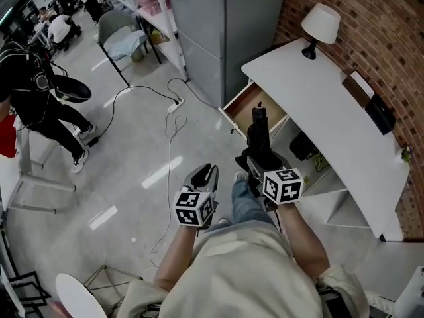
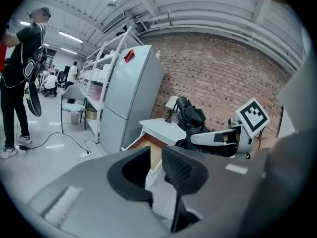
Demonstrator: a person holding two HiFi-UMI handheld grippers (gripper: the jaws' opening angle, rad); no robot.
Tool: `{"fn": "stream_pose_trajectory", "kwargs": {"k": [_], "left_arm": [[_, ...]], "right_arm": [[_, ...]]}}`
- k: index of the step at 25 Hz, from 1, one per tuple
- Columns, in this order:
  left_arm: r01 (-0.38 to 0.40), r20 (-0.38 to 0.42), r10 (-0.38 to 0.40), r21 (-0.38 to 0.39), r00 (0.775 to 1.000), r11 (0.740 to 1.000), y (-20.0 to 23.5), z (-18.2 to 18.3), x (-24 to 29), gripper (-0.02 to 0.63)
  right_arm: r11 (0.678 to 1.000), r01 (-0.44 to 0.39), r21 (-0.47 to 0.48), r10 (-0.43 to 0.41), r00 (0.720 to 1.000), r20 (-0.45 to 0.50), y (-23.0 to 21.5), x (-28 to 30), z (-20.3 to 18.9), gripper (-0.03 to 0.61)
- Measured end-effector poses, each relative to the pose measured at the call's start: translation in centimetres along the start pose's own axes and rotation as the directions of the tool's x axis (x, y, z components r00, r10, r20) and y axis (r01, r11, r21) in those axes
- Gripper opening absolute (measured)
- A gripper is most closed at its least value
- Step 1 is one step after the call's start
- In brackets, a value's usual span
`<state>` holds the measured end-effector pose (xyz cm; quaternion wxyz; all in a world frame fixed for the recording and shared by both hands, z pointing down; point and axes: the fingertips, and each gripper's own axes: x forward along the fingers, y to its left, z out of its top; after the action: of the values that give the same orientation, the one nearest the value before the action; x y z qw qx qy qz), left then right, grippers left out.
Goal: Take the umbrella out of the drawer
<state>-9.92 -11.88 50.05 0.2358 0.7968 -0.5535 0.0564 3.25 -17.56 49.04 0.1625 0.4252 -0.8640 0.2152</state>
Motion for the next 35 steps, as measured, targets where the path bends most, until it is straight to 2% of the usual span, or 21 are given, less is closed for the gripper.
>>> {"fn": "stream_pose_trajectory", "kwargs": {"k": [15,23,29,35], "left_arm": [[-0.011,0.043,0.008,0.068,0.999,0.998,-2.5,-0.5,-4.8,0.014],[-0.009,0.040,0.006,0.071,0.999,0.997,-2.7,-0.4,-5.5,0.012],[-0.014,0.043,0.012,0.063,0.999,0.998,-2.7,-0.5,-5.5,0.012],[-0.012,0.044,0.009,0.061,0.999,0.998,-2.4,0.0,-5.4,0.012]], "right_arm": [[1.000,0.003,-0.007,-0.002,0.997,0.081,3.2,-6.8,-1.2,0.247],[1.000,-0.001,0.003,0.001,0.996,0.086,3.7,-7.2,-1.2,0.247],[0.999,0.001,-0.043,0.002,0.997,0.077,3.8,-7.1,-1.2,0.247],[0.999,-0.008,-0.042,0.011,0.998,0.065,4.2,-6.7,-0.9,0.247]]}}
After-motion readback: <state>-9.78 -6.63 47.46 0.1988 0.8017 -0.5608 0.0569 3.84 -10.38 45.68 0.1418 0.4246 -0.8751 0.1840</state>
